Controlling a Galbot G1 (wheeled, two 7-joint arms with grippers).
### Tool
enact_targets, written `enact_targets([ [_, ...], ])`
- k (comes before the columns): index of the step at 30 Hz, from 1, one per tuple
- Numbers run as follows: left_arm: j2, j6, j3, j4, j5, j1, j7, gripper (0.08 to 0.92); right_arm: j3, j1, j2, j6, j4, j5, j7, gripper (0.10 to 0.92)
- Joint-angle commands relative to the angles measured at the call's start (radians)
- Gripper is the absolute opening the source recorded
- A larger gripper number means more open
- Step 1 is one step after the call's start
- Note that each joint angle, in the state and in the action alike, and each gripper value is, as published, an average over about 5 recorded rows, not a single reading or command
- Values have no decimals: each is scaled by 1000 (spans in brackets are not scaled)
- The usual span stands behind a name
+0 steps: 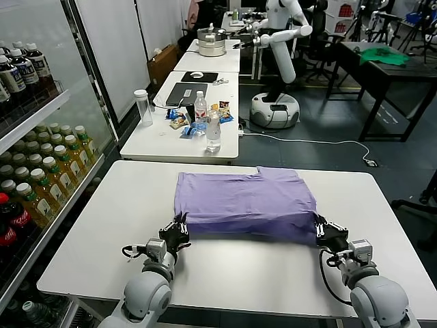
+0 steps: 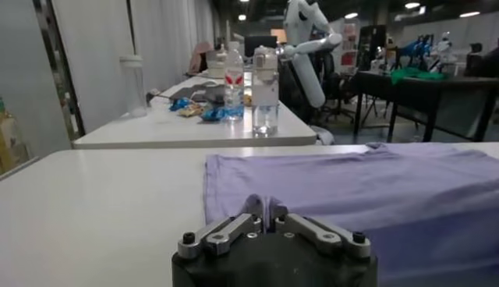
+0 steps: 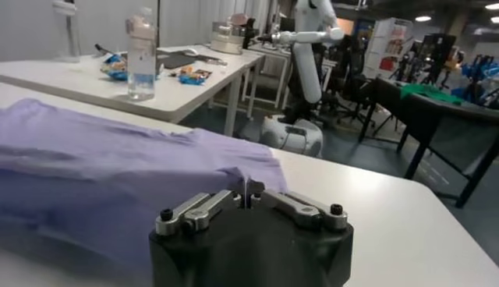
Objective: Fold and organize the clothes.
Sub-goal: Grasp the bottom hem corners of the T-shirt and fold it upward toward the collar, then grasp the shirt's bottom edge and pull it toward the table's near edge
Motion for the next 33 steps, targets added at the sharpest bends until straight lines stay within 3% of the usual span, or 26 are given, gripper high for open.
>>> enact_targets([
  [1,-4,-2,-9,-15,16,10,-11,327,-8,-4,3,35,8,-46,-3,407],
  [13,-12,15,-9,-17,-13,49,-22,665,127,-110,36,-89,19,118,75,735],
  [18,-22,26,-4,27,-29,20,-33,777,124,-87,39,-142,-49,181,93,816],
  [26,-23,28,1,79,-26,-10,-34,823,65,-29,48,-160,-117,182,85,820],
  [29,-23,26,1,90,-35,-11,-31,814,46,-6,49,-155,-140,186,82,778],
  [33,-22,30,2,89,-56,-7,-27,723,31,8,46,-141,-152,190,74,664],
])
